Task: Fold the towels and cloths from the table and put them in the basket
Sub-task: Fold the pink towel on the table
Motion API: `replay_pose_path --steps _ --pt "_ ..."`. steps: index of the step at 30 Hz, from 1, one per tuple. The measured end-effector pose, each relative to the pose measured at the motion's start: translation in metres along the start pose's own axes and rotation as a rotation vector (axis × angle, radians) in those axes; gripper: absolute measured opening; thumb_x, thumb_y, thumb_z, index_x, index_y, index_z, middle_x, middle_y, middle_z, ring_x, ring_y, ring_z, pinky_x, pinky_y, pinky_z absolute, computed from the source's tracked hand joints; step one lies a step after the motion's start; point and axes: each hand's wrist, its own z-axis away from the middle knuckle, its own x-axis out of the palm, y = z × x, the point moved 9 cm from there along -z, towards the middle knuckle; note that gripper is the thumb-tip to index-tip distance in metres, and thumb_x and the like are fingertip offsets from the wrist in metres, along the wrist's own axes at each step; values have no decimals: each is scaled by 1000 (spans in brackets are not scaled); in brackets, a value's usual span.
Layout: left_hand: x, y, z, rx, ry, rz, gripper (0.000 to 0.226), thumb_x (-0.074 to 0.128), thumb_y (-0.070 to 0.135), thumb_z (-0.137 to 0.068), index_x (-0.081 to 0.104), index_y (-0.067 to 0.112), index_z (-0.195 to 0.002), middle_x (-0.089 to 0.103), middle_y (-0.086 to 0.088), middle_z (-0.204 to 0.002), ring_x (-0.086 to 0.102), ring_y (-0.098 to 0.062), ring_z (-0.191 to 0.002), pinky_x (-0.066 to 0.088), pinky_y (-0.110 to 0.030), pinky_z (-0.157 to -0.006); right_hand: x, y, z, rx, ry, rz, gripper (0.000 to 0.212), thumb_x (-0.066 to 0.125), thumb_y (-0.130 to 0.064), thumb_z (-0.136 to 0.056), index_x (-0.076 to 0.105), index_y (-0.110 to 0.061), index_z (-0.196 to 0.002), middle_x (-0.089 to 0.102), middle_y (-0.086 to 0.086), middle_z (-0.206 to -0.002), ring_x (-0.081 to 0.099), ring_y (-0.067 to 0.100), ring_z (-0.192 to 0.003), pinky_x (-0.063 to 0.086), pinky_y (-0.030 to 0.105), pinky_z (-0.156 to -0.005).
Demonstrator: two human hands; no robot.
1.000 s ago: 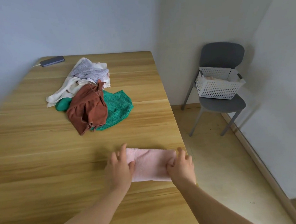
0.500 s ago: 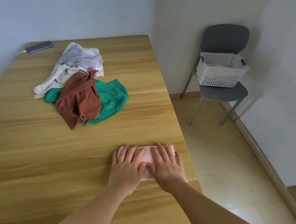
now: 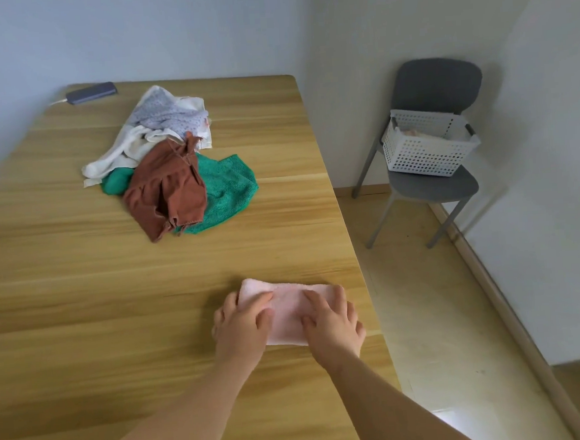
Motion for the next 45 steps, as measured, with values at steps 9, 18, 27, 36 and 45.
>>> replay_pose_path --steps 9,18,27,36,45 --pt "3 -24 36 -213 -372 440 90 82 26 -67 31 23 -141 44 2 -135 46 -20 -121 43 -29 -86 12 52 52 399 -45 -679 79 66 -35 -54 49 -11 -127 57 14 -122 60 32 -103 51 42 -92" --pt "2 66 60 -226 -529 936 51 67 -6 -78 51 9 -124 65 -11 -96 64 -26 -78 51 -32 -65 -28 98 96 497 -274 -1229 40 70 -16 -80 54 -14 -116 63 12 -107 60 27 -85 50 36 -66" --pt "52 293 80 -15 -717 1073 32 62 -3 -81 56 19 -103 69 -11 -92 67 -25 -75 53 -32 -64 -177 217 78 286 -232 -1629 24 50 -27 -95 62 -11 -109 74 12 -82 72 24 -65 57 30 -53" --pt "180 436 83 -262 -658 1339 45 67 25 -83 54 6 -122 63 -14 -112 59 -26 -102 49 -37 -75 -285 343 27 181 -102 -1449 17 51 2 -88 52 -8 -102 63 15 -86 60 29 -64 44 28 -45" --pt "215 481 7 -324 -534 1112 55 73 37 -77 54 4 -117 62 -15 -114 60 -28 -102 49 -39 -89 -322 375 -64 199 -82 -1105 39 76 -37 -66 52 -17 -89 58 -1 -81 53 17 -71 43 28 -67"
